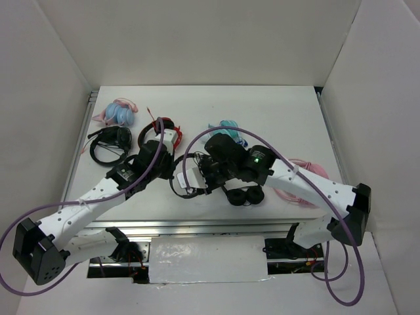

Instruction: Wrap the headphones

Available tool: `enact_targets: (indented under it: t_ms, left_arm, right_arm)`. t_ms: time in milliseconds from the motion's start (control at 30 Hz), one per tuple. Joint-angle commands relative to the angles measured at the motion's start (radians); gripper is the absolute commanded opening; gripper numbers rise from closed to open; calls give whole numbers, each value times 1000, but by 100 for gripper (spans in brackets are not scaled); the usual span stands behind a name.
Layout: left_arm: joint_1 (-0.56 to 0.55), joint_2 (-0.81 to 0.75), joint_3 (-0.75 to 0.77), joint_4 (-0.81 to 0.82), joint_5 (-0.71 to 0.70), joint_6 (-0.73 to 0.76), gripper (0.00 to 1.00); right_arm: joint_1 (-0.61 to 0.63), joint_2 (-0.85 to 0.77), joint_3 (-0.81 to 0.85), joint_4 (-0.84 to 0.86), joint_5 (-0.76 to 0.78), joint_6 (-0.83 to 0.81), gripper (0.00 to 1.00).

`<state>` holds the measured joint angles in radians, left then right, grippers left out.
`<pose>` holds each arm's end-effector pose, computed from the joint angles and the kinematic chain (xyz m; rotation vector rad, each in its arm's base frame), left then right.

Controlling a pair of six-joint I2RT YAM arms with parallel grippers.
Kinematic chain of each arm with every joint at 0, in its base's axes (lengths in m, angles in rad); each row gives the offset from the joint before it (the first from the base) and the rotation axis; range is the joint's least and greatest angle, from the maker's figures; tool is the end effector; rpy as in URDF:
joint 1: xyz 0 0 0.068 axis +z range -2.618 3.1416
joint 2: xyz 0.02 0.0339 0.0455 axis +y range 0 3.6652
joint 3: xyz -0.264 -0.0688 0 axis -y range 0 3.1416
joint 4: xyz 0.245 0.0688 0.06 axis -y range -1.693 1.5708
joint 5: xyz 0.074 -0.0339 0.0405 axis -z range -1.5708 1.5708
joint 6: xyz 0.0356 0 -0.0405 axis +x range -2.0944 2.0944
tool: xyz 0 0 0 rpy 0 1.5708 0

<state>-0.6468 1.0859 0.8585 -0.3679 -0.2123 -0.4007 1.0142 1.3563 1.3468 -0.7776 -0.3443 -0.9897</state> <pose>0.1954 -0.1382 0.2893 0.1447 2.1703 -0.3758 0.1405 0.2485 0.3530 -2.0545 1.1147 0.4171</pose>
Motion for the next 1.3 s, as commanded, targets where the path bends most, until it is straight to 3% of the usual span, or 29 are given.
enact_targets:
  t_ms: [0, 300, 600, 633, 667, 800, 1067, 1267]
  left_arm:
    - [-10, -37, 47, 17, -28, -39, 0]
    - [-13, -63, 56, -3, -45, -23, 0]
    - [-17, -69, 54, -2, -42, -13, 0]
    - [-17, -79, 51, 1, -42, -13, 0]
    - [-17, -80, 51, 1, -45, -16, 0]
    - [-17, -93, 45, 1, -67, -33, 0]
    - [-17, -64, 20, 41, -93, -78, 0]
    - [-14, -80, -7, 109, -19, -63, 0]
  right_arm:
    - [15, 35, 66, -166, 96, -58, 36]
    - [44, 33, 5, -80, 219, -18, 46]
    - [55, 78, 5, -45, 254, 6, 46]
    - [57, 79, 2, -17, 263, 16, 34]
    - [57, 84, 3, -17, 263, 16, 34]
    - [55, 95, 35, -37, 228, 28, 0]
    - [52, 4, -6, 66, 176, 72, 0]
    - [-12, -43, -66, 198, 145, 164, 0]
